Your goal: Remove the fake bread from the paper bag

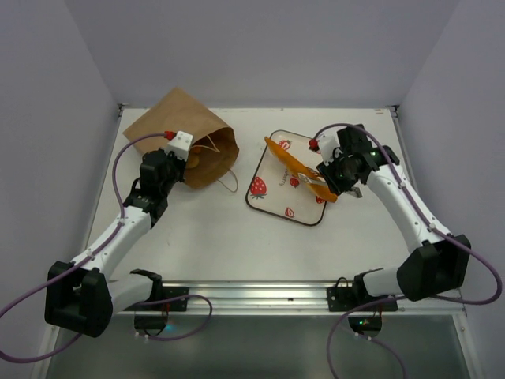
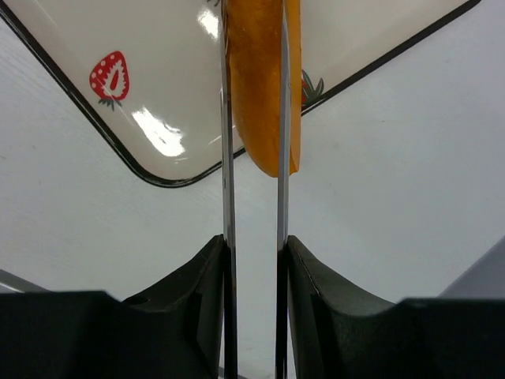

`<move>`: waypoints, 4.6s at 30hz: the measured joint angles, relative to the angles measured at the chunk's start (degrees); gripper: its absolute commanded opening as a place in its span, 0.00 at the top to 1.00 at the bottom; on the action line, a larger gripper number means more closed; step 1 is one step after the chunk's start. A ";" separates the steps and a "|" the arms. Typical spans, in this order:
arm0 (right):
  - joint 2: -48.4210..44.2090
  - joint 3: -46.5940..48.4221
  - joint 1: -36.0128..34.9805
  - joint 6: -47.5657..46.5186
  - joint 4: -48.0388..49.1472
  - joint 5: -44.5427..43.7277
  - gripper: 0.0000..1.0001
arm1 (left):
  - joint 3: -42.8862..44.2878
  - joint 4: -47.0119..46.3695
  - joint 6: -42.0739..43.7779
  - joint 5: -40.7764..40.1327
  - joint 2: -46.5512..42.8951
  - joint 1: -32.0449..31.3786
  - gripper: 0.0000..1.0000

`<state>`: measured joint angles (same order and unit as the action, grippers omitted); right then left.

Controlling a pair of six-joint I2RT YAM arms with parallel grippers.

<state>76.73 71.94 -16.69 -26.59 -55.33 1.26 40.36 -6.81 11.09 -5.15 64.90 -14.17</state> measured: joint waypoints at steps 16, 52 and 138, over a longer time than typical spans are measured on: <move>15.91 8.11 7.54 17.64 3.76 10.23 1.00 | 0.00 0.00 0.00 0.31 -1.27 0.00 0.91; 13.73 12.15 9.62 15.85 5.81 13.14 0.52 | 0.00 0.00 0.00 0.48 -1.60 0.00 0.91; 30.29 1.81 -40.68 -30.75 55.54 -12.46 0.55 | -2.78 1.29 -3.10 -1.03 -8.41 0.00 0.94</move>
<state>107.02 73.76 -57.36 -57.34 0.21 -11.20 37.58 -5.52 7.99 -6.17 56.49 -14.17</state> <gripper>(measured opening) 0.453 0.066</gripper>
